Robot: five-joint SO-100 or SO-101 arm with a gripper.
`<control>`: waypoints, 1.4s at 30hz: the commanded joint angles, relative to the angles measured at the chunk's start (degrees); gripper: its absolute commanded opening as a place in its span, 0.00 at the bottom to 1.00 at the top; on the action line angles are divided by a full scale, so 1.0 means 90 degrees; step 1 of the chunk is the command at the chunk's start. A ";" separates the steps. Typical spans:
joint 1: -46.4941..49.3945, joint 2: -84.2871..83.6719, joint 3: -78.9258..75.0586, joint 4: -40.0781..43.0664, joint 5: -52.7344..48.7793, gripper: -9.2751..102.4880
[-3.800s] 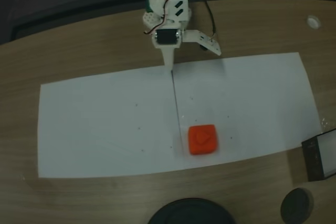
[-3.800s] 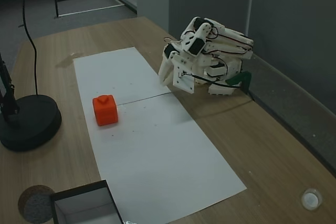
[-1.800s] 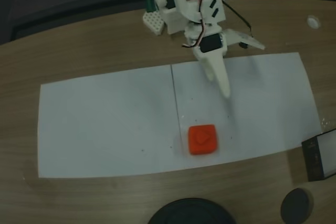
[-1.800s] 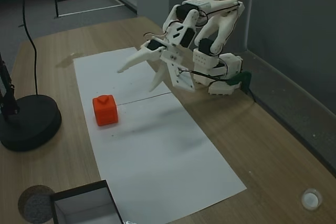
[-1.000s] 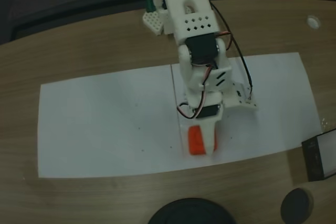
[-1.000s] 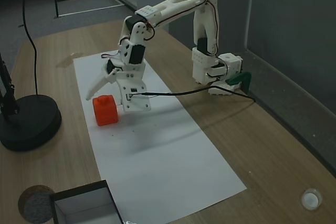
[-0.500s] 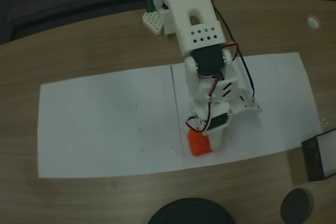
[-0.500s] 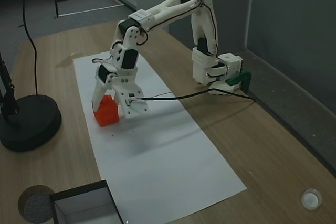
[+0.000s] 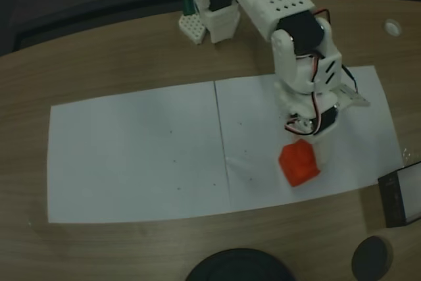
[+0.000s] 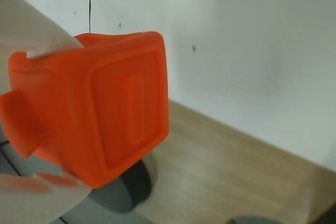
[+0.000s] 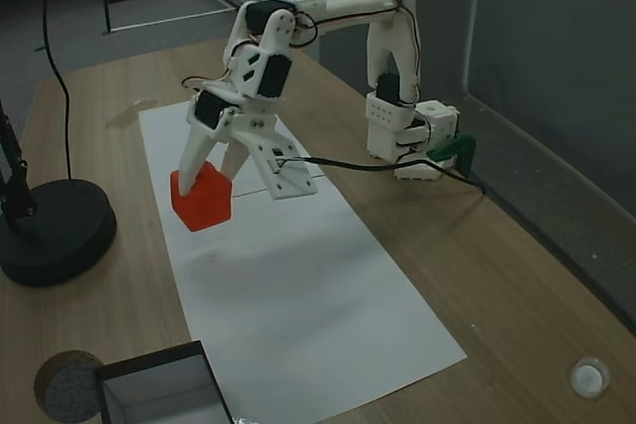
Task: Grab a orange square and put it in the box.
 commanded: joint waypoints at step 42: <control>-0.2256 -0.4746 -0.7813 -0.1338 0.0273 0.14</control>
